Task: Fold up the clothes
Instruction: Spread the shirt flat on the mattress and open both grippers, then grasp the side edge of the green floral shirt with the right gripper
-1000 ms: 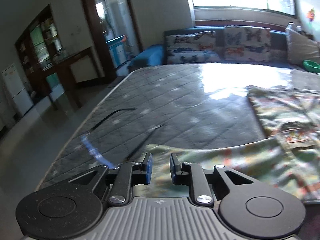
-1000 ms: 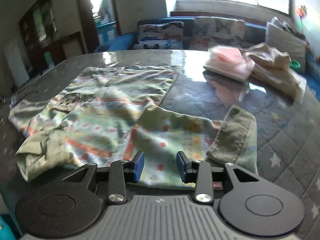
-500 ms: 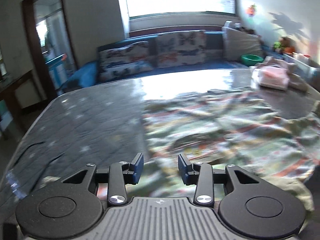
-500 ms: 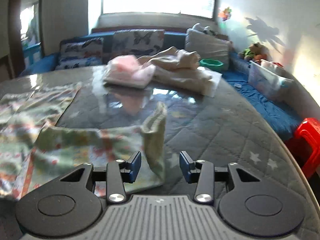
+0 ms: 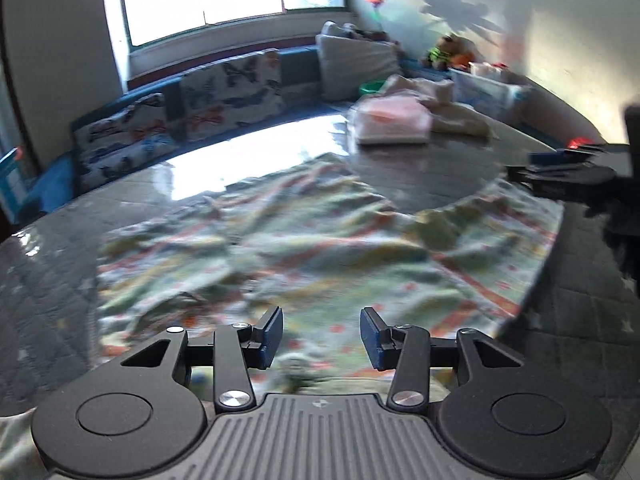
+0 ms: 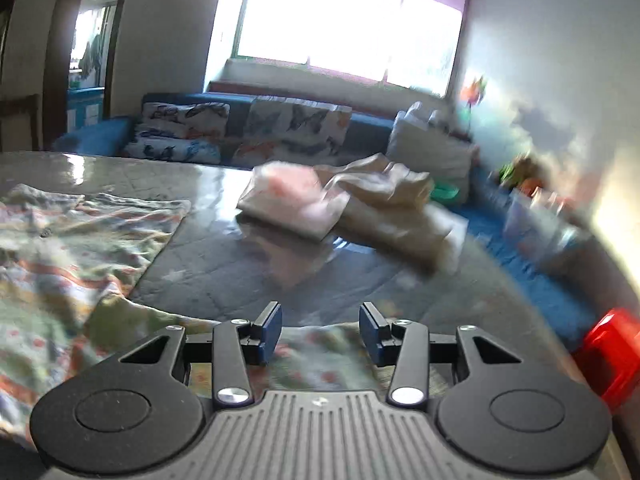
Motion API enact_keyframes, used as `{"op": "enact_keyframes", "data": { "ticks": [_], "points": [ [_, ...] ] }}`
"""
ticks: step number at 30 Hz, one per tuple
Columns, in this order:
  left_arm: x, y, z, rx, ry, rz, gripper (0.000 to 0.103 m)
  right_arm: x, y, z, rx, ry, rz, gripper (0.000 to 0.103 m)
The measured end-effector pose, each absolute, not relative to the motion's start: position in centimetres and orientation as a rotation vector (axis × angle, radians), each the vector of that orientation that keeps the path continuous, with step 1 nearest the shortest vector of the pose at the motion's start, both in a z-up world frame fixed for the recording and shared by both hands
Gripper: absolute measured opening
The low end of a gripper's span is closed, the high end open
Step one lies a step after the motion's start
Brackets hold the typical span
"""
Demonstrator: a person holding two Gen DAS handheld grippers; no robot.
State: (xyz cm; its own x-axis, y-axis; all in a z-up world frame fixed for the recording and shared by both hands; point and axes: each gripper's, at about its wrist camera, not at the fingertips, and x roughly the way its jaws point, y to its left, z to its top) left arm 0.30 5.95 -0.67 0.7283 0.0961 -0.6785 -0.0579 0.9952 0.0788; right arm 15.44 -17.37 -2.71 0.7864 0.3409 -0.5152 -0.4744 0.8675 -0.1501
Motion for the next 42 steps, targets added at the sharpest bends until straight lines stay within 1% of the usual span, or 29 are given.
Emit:
{"op": "enact_keyframes", "data": {
  "ticks": [5,6,8,15,22,30,34,37,40,42],
  "points": [
    [0.7,4.0,-1.8,0.062,0.779,0.015,0.046,18.9,-17.6,-4.5,-0.209,0.630,0.493,0.043],
    [0.6,3.8,-2.0,0.062,0.785,0.007,0.046,19.4,-18.0,-4.8,-0.192,0.642,0.489,0.046],
    [0.5,3.5,-2.4,0.062,0.799,-0.007,0.046,19.6,-18.6,-4.9,-0.176,0.639,0.483,0.047],
    [-0.1,2.9,-3.6,0.064,0.825,-0.053,0.049,19.0,-20.6,-5.2,-0.151,0.640,0.460,0.047],
    [-0.9,3.8,-3.4,0.061,0.824,-0.094,0.049,18.0,-21.9,-4.4,-0.125,0.595,0.431,0.049],
    [-1.5,4.5,-3.3,0.061,0.824,-0.120,0.049,17.3,-24.4,-4.8,-0.121,0.658,0.359,0.052],
    [-1.0,4.3,-3.1,0.052,0.836,-0.123,0.052,16.6,-24.8,-4.5,-0.153,0.669,0.341,0.052],
    [-0.6,4.3,-2.9,0.042,0.850,-0.113,0.056,16.2,-25.5,-4.2,-0.102,0.678,0.342,0.052],
    [-0.2,4.2,-2.6,0.038,0.858,-0.102,0.057,15.9,-25.8,-3.8,-0.108,0.665,0.321,0.053],
    [0.0,4.1,-2.3,0.042,0.857,-0.096,0.060,16.1,-26.2,-3.6,-0.087,0.669,0.302,0.053]
  ]
}}
